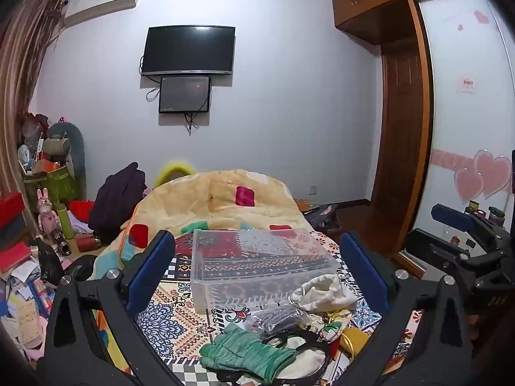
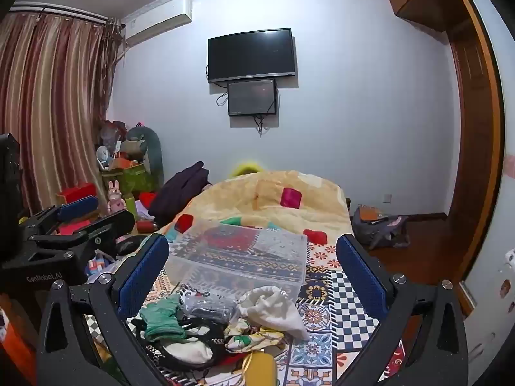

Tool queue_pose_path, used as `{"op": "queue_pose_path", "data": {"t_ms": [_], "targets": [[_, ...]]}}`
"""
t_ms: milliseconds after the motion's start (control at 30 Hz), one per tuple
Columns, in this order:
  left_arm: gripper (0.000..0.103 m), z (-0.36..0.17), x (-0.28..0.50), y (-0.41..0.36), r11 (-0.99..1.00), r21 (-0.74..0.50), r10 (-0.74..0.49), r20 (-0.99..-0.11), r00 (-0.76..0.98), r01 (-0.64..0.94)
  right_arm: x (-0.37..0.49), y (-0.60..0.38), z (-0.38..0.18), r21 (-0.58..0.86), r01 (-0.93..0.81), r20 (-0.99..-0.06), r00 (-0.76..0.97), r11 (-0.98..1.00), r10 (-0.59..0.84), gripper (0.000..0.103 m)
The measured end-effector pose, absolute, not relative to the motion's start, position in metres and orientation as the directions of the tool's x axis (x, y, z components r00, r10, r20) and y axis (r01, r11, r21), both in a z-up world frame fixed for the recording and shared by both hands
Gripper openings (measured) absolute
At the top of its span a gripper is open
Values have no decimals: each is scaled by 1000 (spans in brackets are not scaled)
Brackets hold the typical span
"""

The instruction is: Organize soft objects

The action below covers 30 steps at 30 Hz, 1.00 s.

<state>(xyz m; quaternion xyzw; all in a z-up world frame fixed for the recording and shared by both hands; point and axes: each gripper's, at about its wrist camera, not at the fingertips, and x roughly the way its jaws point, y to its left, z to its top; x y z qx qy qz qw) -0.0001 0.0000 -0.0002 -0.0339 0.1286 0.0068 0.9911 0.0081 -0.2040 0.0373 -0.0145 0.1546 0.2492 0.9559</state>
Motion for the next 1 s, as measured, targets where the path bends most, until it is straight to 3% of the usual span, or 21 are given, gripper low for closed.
{"op": "queue_pose_path", "data": {"t_ms": [1000], "targets": [[103,1,-5,-8,1000,-30,1,-246,969,-9,8,-203,31,80,-483,-299,823,872,483,103]]}}
